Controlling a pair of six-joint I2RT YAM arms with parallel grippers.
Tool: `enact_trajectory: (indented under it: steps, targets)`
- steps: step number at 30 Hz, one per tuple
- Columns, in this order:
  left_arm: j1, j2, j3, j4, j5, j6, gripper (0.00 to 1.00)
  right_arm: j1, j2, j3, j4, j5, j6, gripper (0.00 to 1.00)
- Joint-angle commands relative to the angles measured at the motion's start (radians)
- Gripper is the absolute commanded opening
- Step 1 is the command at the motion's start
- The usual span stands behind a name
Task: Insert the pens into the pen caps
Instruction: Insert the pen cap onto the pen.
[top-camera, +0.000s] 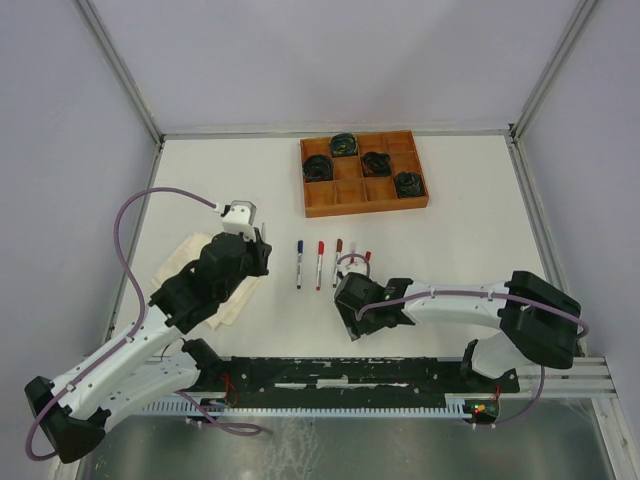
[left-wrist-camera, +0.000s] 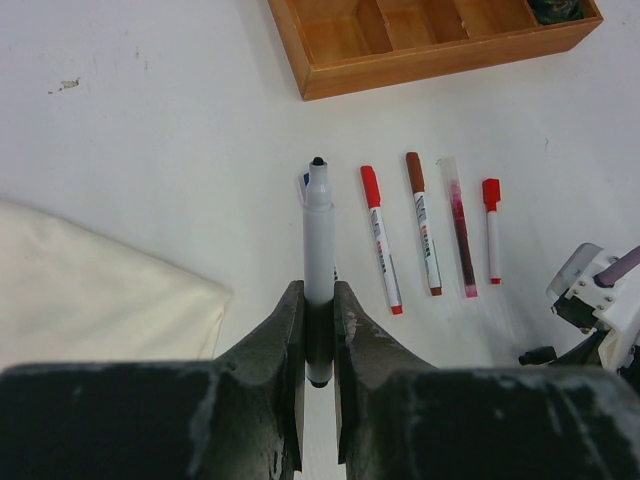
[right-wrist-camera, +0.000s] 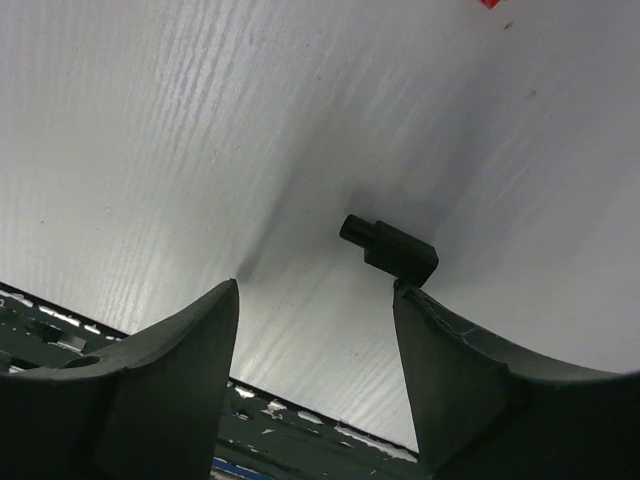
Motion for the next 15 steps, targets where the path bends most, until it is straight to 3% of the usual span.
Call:
enact_trajectory:
  steps: [1,15]
  targets:
    - [0.001,0.001,0.015,0.029,-0.007,0.017,0.03,0.001,0.033,0.027,-0.041,0.059,-0.016,0.72]
    - [0.0,-0.005,0.014,0.028,-0.001,0.014,0.03,-0.049,0.106,0.102,-0.003,0.064,-0.116,0.74]
